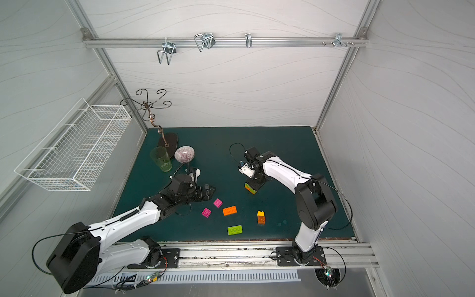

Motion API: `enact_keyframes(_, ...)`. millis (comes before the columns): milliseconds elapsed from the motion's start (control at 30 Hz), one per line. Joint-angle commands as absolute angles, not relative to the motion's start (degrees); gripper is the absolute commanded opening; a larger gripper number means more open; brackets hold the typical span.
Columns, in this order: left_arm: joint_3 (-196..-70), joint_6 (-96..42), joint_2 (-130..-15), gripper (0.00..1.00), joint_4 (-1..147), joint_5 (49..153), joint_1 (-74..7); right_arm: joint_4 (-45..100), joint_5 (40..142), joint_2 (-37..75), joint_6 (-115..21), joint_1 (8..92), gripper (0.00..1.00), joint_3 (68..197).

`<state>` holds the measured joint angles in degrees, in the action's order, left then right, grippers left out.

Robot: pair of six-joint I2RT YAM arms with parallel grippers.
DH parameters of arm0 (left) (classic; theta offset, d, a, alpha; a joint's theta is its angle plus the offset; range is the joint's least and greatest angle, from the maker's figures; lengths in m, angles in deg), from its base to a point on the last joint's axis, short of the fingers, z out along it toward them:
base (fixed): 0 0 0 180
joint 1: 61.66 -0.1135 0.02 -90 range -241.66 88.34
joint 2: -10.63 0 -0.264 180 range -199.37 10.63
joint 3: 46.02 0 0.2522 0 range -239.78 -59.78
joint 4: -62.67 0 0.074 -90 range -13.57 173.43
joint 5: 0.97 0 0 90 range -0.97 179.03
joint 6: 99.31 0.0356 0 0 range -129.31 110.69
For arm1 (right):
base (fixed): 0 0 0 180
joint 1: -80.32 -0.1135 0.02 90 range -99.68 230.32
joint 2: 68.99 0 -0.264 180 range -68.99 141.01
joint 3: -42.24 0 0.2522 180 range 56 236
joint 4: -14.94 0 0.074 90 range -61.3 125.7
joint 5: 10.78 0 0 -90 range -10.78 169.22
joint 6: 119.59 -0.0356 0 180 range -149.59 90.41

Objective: Assemble the letter p with lego
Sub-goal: Assemble the lego brick with the lego brick.

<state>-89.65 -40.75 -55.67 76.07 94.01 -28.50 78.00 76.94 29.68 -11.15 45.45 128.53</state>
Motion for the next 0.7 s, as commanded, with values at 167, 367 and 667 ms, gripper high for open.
enact_keyframes(167,-89.31,-39.28,-54.58,0.99,73.79,93.96,-28.27,80.58,76.29,37.98,-11.75,45.69,0.17,125.32)
enact_keyframes(367,-89.40,-39.20,-54.58,0.99,73.97,93.89,-28.27,80.68,76.23,37.54,-12.19,45.32,0.18,125.78)
enact_keyframes(667,-89.40,-39.19,-54.58,0.99,73.96,93.94,-28.26,81.11,78.12,27.67,-12.87,45.12,0.59,129.19)
